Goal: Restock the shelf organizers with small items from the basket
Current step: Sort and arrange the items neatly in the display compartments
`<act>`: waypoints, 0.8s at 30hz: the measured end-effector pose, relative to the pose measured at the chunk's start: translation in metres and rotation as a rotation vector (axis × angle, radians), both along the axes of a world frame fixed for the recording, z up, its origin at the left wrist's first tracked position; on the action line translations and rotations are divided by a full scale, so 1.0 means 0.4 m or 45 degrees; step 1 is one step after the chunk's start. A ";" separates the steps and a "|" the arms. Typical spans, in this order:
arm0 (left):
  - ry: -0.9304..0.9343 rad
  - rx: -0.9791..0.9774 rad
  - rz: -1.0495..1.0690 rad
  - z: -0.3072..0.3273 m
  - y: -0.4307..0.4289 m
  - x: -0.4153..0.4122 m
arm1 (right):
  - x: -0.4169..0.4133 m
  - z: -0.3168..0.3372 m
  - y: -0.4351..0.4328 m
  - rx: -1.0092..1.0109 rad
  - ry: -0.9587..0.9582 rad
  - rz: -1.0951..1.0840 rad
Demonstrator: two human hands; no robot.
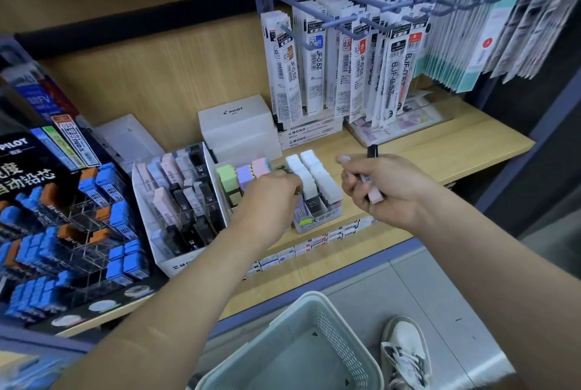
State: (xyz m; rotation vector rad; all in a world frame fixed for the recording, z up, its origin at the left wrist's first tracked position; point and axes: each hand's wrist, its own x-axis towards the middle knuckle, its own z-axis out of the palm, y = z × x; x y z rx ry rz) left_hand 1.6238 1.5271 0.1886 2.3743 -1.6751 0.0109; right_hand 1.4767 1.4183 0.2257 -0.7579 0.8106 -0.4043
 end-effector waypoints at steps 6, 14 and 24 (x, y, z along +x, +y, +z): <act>-0.003 -0.051 -0.017 0.005 0.003 0.004 | 0.000 -0.006 0.005 -0.100 0.062 0.101; 0.330 0.035 0.190 0.104 0.096 0.111 | 0.006 -0.005 0.017 -0.178 0.163 0.146; 0.000 0.183 0.146 0.029 0.098 0.124 | 0.019 -0.016 0.024 -0.213 0.196 0.161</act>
